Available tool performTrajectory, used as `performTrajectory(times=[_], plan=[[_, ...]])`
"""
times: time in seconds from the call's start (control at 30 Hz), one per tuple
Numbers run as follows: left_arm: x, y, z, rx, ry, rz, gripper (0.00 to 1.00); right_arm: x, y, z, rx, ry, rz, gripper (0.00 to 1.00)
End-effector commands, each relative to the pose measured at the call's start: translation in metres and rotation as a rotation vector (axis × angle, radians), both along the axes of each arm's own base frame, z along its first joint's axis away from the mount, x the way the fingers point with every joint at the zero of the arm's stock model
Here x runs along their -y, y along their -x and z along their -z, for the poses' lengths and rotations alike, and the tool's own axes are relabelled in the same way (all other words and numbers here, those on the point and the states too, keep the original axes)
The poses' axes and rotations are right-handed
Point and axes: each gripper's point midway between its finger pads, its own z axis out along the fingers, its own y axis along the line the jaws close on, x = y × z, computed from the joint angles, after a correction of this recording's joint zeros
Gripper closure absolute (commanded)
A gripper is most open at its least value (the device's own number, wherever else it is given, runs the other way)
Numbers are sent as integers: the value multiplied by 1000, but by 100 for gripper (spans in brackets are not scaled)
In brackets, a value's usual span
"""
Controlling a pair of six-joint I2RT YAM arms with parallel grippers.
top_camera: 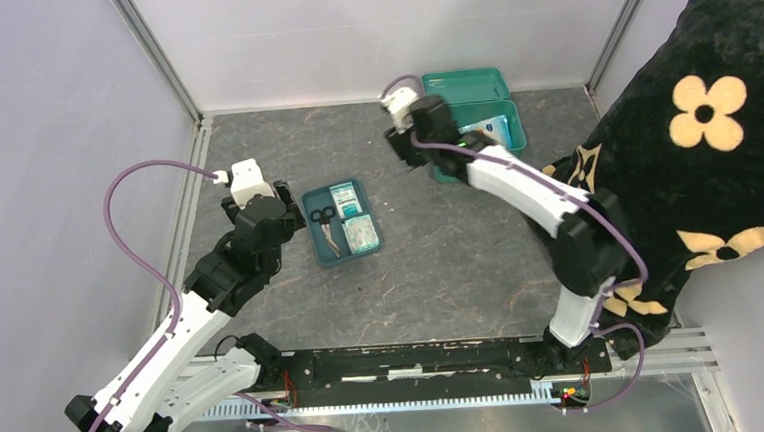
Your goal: Organize the medicine kit
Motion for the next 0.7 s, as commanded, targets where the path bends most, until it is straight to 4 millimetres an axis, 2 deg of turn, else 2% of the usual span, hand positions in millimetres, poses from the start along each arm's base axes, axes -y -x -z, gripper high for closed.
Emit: performTrajectory(times=[0.0,0.1,0.17,0.27,0.43,0.67], plan=[[0,-5,-7,26,9,-11,26,73,-2,-46,151,200,-116,33],[1,-7,-5,20,11,-8,26,95,-1,-42,152,347,-207,17],[2,-8,-4,12,11,-4,26,103,-2,-31,124,420,-280,14],[1,-8,-2,7,9,-3,26,116,-7,-11,57,499,-351,13],[1,-8,-2,8,8,-5,26,134,-20,10,-2,550,-389,14],[2,-9,0,2,4,2,26,133,-39,26,-7,534,-420,17]])
